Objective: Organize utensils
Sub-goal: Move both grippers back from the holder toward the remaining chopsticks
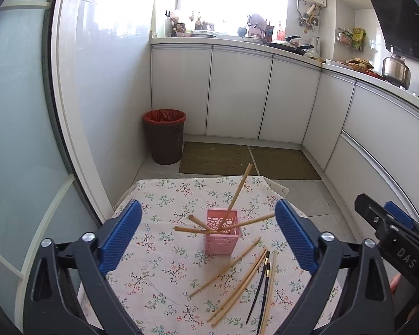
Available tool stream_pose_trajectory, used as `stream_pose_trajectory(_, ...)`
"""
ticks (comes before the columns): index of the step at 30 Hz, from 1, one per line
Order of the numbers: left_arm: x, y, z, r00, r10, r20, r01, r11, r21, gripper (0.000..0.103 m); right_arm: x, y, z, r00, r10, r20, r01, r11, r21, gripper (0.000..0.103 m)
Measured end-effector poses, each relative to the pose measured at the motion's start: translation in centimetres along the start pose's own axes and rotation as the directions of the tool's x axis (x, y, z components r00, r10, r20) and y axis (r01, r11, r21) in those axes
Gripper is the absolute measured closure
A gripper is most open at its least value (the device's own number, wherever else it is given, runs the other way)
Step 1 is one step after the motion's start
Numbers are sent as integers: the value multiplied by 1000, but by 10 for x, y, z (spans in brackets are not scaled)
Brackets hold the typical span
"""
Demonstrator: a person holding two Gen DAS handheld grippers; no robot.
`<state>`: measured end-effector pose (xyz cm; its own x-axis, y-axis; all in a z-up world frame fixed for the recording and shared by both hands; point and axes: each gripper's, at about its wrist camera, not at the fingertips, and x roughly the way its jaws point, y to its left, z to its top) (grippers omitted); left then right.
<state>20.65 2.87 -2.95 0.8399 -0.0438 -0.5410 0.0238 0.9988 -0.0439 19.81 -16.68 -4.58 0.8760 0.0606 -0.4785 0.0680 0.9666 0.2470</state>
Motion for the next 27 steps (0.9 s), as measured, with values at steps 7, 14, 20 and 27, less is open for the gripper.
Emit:
stream_pose_trajectory(7, -3, -15, -16, 997, -49, -62, 51, 998, 34, 7, -13, -42, -22, 998, -28, -54, 32, 997, 66, 6)
stream_pose_trajectory(14, 7, -36, -36, 973, -139, -183, 153, 986, 60, 7, -4, -106, -70, 981, -91, -172, 119, 980, 162, 7)
stream_pose_trajectory(20, 38, -78, -63, 917, -196, -347, 254, 958, 131, 7, 16, -160, -113, 947, -148, -285, 224, 940, 256, 7)
stream_pose_trajectory(27, 105, -134, -111, 818, -174, -548, 348, 909, 230, 9, 28, -210, -129, 921, -61, -385, 261, 830, 492, 7)
